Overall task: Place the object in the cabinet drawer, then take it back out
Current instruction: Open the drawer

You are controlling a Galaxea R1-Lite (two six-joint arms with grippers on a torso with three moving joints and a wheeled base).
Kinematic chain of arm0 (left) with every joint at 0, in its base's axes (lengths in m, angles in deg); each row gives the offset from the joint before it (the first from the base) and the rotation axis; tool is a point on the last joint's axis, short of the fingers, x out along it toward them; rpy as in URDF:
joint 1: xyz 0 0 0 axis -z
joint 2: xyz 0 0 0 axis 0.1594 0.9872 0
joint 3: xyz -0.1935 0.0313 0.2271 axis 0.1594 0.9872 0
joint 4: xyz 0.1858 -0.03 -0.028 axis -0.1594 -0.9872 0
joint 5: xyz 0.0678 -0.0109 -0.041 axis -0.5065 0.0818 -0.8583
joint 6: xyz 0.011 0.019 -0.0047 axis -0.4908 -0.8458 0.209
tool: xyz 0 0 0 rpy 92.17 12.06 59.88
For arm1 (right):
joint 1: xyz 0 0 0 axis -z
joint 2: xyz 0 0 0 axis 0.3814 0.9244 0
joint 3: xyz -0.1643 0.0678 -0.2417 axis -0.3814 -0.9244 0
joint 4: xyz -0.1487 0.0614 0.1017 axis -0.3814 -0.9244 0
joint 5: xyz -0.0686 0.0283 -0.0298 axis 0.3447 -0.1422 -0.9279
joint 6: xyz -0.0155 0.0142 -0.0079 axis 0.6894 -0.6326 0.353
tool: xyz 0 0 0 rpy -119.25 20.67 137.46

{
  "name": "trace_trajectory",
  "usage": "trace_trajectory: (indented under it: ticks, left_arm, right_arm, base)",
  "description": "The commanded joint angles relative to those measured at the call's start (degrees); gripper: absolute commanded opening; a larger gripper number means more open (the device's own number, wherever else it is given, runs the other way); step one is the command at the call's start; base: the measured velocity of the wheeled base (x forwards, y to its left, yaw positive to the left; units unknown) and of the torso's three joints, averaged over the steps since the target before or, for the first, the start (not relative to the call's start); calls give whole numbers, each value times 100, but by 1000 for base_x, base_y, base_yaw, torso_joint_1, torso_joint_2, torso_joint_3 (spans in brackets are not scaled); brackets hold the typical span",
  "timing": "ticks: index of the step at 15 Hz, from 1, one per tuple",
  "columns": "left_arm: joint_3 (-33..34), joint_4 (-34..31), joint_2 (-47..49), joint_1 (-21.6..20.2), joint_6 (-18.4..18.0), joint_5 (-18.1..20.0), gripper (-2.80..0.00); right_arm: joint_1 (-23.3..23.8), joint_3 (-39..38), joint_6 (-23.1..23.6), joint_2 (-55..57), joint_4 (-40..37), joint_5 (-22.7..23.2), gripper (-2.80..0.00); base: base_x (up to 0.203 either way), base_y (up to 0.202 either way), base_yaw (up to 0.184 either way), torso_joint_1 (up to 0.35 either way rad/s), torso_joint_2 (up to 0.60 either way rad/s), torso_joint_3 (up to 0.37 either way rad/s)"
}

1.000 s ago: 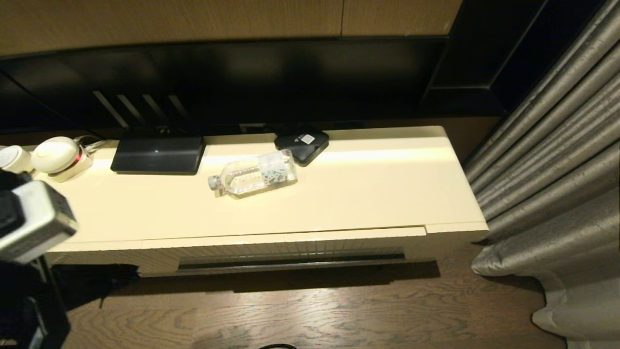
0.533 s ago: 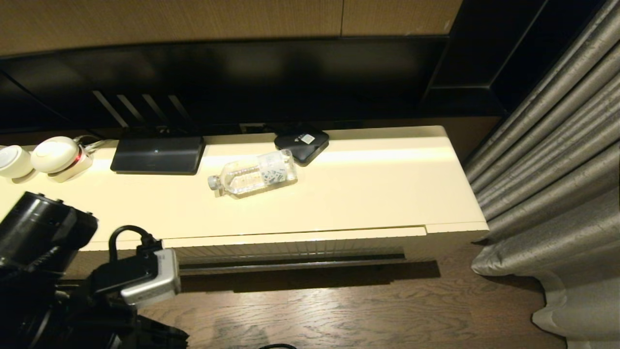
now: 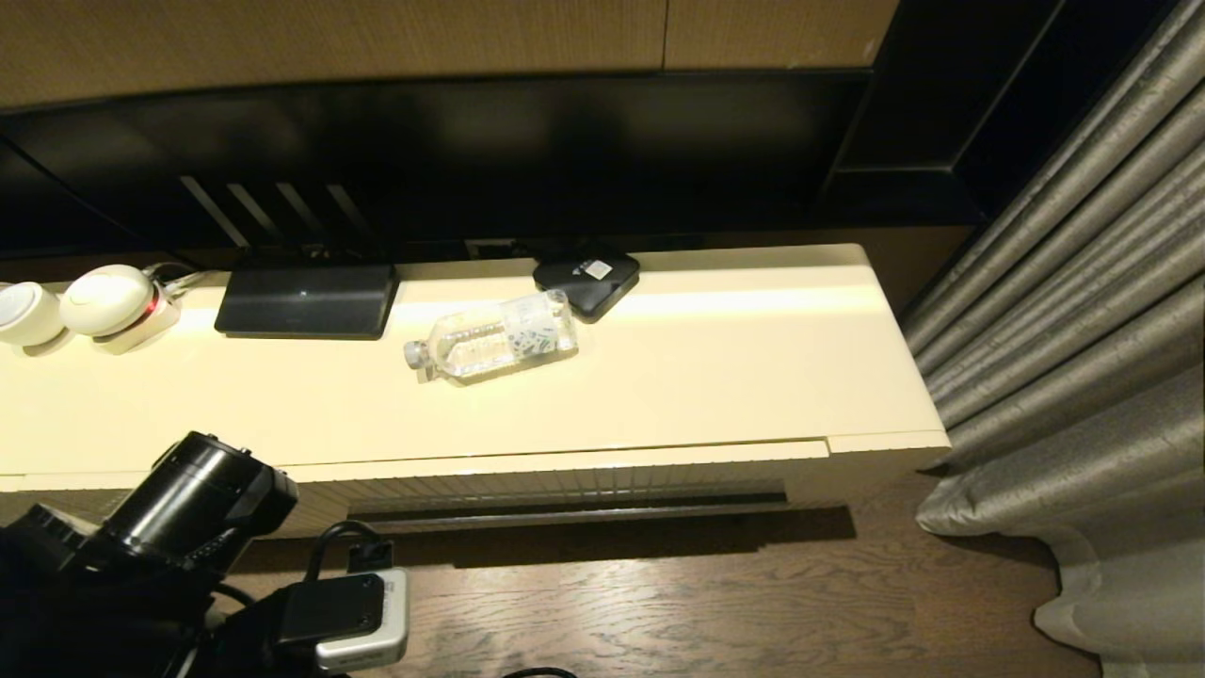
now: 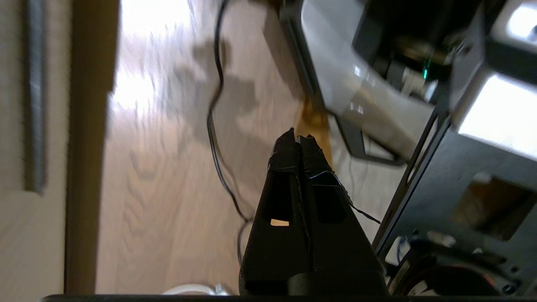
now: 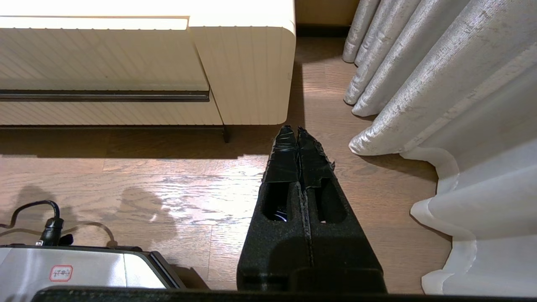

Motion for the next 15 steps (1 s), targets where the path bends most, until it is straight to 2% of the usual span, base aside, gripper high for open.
trace_trajectory:
  ticks: [1, 3, 6, 7, 8, 11, 15]
  left_arm:
    - [82, 4, 440, 6, -35, -287, -280]
    - [174, 183, 907, 51, -49, -746, -280]
    - [528, 1905, 1523, 104, -47, -1022, -280]
    - [650, 2289, 1676, 108, -54, -1110, -280]
    - [692, 2371, 1709, 121, -49, -1133, -280]
    - [1232, 4026, 2387, 252, 58, -1180, -280]
    - [1511, 5442, 2852, 310, 48, -1684, -280]
  right_arm:
    - [-2, -9, 0, 6, 0, -4, -280]
    - [-2, 0, 0, 6, 0, 4, -280]
    - [-2, -1, 0, 6, 0, 4, -280]
    - [-2, 0, 0, 6, 0, 4, -280]
    - [-2, 0, 0, 6, 0, 3, -280]
    - [-2, 0, 0, 6, 0, 3, -280]
    - [-2, 0, 0, 6, 0, 4, -280]
  base:
    - [0, 0, 0, 0, 0, 0]
    - [0, 0, 0, 0, 0, 0]
    - [0, 0, 0, 0, 0, 0]
    - [0, 0, 0, 0, 0, 0]
    - [0, 0, 0, 0, 0, 0]
    - [0, 0, 0, 0, 0, 0]
    - [0, 0, 0, 0, 0, 0]
